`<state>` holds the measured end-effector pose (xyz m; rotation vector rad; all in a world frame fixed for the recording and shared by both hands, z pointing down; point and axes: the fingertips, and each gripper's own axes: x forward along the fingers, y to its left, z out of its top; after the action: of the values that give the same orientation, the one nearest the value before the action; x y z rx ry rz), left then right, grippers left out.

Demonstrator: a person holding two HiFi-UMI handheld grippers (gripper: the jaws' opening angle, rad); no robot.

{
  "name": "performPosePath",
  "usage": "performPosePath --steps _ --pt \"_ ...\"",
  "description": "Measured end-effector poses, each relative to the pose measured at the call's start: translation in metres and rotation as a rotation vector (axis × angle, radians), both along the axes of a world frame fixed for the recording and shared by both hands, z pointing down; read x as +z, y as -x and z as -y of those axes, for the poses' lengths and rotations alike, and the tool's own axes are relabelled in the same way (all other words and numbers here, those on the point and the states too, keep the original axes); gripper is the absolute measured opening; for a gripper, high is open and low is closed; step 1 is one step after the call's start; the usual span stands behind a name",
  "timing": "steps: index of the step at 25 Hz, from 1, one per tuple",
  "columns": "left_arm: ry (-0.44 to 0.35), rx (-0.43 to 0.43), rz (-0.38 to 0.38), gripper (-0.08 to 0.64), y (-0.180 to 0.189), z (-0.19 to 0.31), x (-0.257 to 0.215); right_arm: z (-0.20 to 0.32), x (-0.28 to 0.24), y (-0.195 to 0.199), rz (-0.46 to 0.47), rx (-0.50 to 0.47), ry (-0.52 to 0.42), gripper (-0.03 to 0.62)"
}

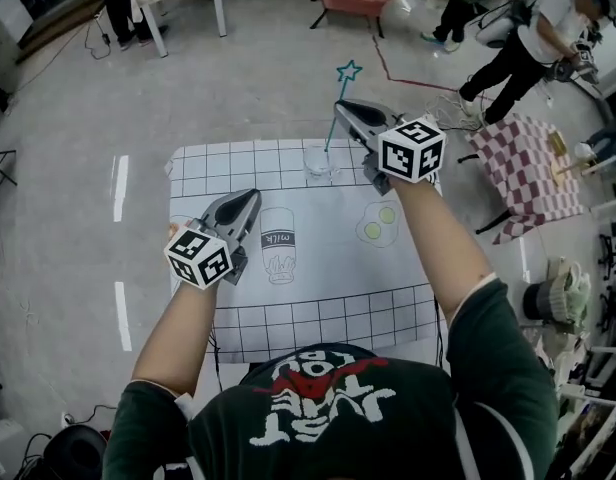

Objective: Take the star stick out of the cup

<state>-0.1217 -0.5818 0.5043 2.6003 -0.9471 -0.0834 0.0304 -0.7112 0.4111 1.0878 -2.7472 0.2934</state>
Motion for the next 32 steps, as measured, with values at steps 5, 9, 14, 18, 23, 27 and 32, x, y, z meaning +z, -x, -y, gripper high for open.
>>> performPosePath --steps 5,9,14,18,23,27,32 --pt "-0.039 0.032 0.01 0.009 0.019 -0.022 -0.036 -0.025 -0.042 0.013 -0.012 0.033 -0.046 0.043" --pt "-0.072 0.061 0.019 0.009 0.039 -0.042 -0.066 -0.047 -0.076 0.022 -0.023 0.067 -0.082 0.043" --pt "-0.093 0.084 0.038 0.009 0.061 -0.068 -0.095 -0.079 -0.115 0.029 -0.023 0.102 -0.117 0.043" --pt "-0.111 0.08 0.049 0.009 0.067 -0.087 -0.115 -0.107 -0.142 0.023 -0.023 0.116 -0.142 0.043" --pt "-0.127 0.058 0.06 0.009 0.055 -0.119 -0.139 -0.149 -0.169 -0.002 -0.02 0.111 -0.156 0.043" --pt "-0.15 0.02 0.069 0.009 0.029 -0.147 -0.158 -0.185 -0.186 -0.033 -0.018 0.08 -0.168 0.043" --pt "-0.17 -0.037 0.054 0.009 -0.015 -0.188 -0.176 -0.232 -0.201 -0.08 -0.009 0.043 -0.178 0.043"
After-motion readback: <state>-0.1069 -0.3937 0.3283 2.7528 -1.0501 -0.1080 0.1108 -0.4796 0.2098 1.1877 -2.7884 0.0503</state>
